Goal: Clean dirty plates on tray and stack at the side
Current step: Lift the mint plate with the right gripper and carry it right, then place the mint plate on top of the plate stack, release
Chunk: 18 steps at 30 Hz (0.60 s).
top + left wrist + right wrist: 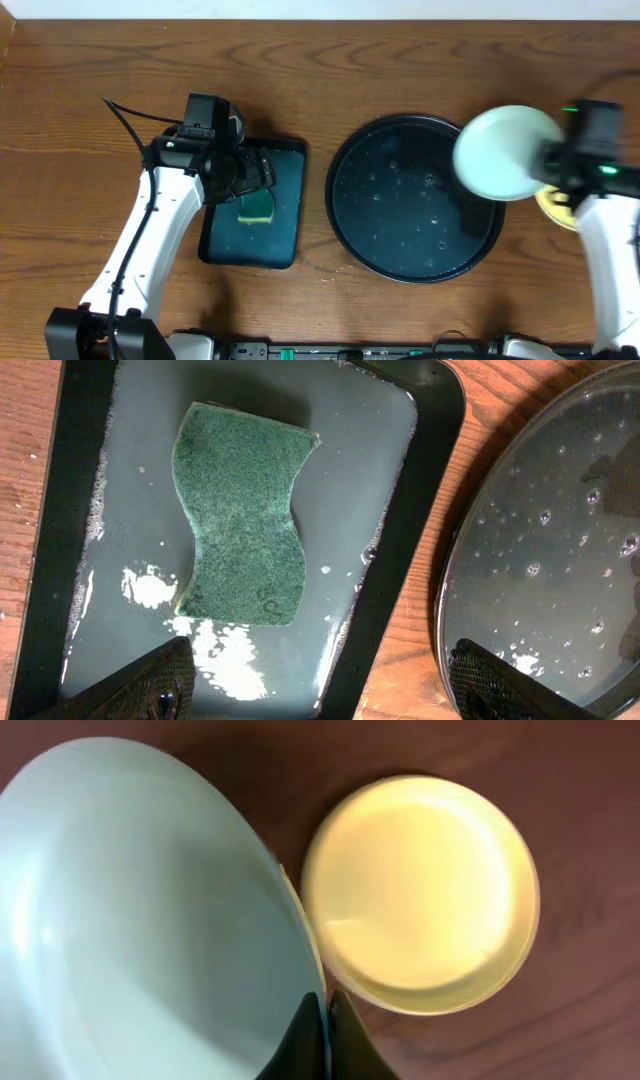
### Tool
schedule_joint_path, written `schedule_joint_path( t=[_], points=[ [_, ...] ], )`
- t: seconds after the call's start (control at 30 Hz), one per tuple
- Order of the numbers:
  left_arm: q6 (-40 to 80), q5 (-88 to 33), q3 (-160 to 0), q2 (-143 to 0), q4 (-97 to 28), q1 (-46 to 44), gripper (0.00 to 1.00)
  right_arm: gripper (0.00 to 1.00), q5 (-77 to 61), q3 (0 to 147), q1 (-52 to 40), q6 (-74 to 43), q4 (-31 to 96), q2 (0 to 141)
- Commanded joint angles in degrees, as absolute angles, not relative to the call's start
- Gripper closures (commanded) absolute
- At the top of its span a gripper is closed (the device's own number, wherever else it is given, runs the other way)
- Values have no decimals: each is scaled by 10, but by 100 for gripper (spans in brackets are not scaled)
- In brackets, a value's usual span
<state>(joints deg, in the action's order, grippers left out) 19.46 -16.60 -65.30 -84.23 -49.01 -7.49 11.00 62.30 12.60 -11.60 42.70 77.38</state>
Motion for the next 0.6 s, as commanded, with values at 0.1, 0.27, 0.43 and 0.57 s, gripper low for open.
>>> schedule_joint_path(
  t=[0.1, 0.27, 0.43, 0.57],
  points=[
    [198, -169, -663, -842, -491, -71, 18, 99, -45, 628, 379, -175, 402, 796],
    [198, -169, -663, -842, -491, -71, 18, 99, -53, 628, 489, -238, 388, 884],
    [197, -169, -663, -842, -492, -71, 18, 68, -89, 628, 483, -219, 379, 931],
    [198, -169, -663, -842, -491, -71, 18, 37, -261, 650, 454, -175, 352, 886]
  ],
)
